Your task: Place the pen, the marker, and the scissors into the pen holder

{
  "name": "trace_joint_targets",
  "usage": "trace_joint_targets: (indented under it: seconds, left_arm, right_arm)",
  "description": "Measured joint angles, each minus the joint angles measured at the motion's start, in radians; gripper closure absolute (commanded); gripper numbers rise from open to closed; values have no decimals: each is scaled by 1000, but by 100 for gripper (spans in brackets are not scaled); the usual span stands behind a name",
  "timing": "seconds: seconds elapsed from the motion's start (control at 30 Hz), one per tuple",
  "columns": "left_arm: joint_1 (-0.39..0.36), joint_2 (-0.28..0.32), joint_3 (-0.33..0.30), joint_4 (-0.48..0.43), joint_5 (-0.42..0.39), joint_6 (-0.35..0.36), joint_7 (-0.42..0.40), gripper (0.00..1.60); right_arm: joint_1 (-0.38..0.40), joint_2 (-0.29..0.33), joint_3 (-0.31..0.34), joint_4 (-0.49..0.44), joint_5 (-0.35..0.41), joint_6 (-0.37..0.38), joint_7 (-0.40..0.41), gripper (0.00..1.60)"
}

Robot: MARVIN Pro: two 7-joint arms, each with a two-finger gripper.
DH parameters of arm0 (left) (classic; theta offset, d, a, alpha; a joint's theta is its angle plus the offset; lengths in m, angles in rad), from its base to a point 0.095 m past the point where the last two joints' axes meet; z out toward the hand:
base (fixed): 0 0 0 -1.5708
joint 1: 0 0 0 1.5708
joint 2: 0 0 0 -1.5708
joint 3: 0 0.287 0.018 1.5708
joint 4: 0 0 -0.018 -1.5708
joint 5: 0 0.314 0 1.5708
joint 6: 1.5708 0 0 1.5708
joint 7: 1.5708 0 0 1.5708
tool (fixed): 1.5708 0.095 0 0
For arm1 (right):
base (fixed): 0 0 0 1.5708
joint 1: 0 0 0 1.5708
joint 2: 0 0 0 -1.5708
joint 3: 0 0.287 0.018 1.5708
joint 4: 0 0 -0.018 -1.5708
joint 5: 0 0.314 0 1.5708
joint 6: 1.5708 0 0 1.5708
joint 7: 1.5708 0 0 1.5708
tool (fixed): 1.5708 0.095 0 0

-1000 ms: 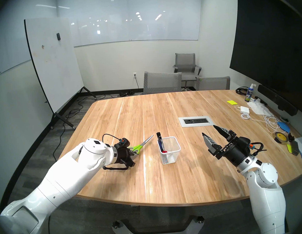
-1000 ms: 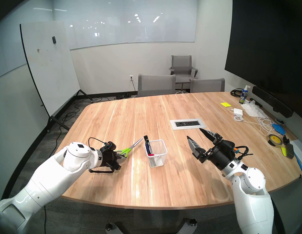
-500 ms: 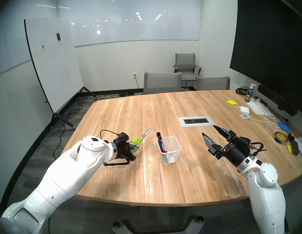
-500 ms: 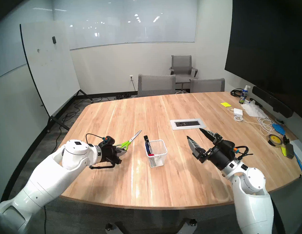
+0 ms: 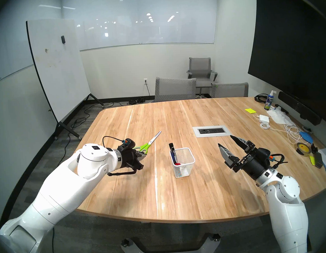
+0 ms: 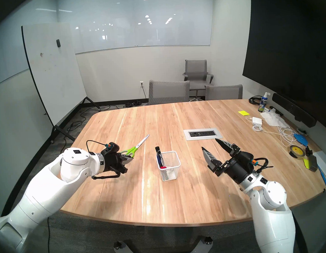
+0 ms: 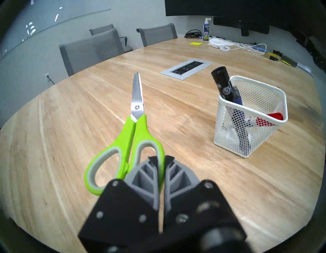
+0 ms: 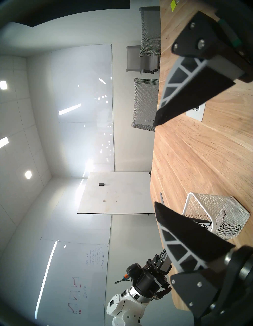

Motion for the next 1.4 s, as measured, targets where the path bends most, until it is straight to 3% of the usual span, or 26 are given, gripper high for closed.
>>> trace_joint_targets:
  seconds: [0.43, 1.0, 1.27, 1.4]
  left_arm:
    - [25, 80, -73, -160, -37, 96, 11, 160]
    - [46, 247, -160, -348, -49, 240, -47, 160]
    - [-9, 282, -135, -394, -11, 304, -84, 160]
    - [-51, 282, -89, -402, 15, 326, -108, 160]
  right_arm:
    - [1, -2, 2, 0, -2, 0, 3, 0]
    - [2, -6, 4, 0, -4, 1, 7, 0]
    - [3, -8, 6, 0, -6, 2, 8, 0]
    - [3, -9, 6, 0, -7, 2, 9, 0]
